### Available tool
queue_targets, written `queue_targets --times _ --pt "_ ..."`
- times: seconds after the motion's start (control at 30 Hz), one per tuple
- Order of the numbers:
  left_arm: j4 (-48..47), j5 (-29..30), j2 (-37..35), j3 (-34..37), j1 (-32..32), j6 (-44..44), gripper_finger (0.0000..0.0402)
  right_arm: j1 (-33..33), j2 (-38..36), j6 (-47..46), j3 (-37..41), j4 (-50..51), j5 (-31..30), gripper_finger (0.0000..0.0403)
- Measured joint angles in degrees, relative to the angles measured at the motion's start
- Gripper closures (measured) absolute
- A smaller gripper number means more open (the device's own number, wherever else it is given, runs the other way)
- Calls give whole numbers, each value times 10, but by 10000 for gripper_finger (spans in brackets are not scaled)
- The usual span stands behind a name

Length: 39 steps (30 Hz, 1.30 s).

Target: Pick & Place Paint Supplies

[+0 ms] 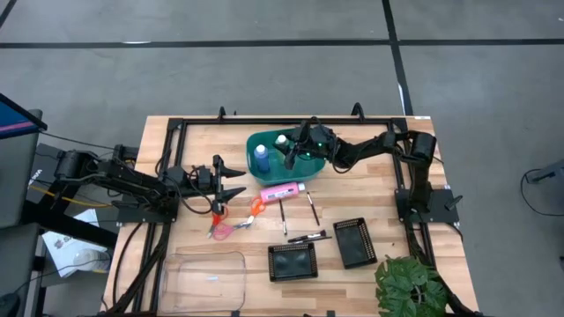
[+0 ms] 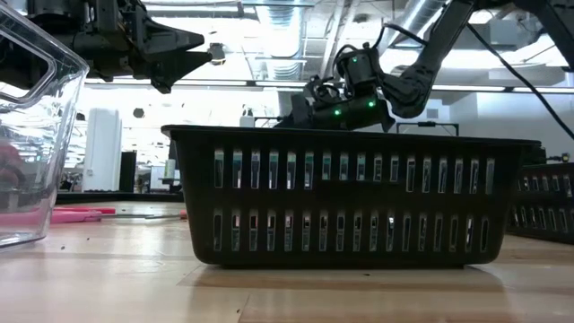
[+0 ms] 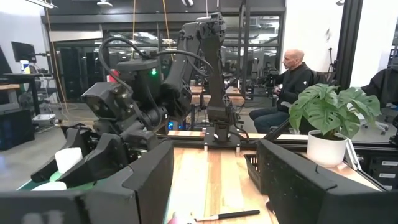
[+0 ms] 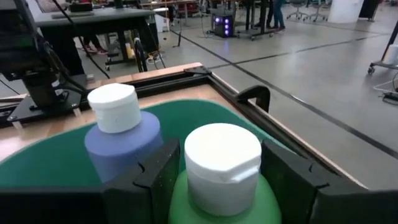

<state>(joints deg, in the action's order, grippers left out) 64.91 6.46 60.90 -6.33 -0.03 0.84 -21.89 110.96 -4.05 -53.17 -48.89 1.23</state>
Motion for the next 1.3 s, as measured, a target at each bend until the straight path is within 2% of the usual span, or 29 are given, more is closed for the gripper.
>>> queue_targets --times 0.13,0.23,0.67,0.87,1.07,1.17,1.3 --pt "0 0 0 0 0 0 181 0 -1 -5 0 -8 0 146" --pt "-1 0 0 0 0 0 181 1 -1 -5 0 -11 3 126" --pt "-6 -1 0 0 0 0 181 12 -8 -1 0 -84 6 118" --pt "-8 -3 0 0 0 -1 181 37 -66 36 0 -90 50 118" --pt "-24 -2 0 0 0 -18 181 90 -132 97 1 -106 94 118" --pt "-36 7 1 0 0 -33 181 117 -149 115 27 -166 98 118" --pt "-37 17 16 -1 0 -48 181 140 -159 116 111 -355 95 117"
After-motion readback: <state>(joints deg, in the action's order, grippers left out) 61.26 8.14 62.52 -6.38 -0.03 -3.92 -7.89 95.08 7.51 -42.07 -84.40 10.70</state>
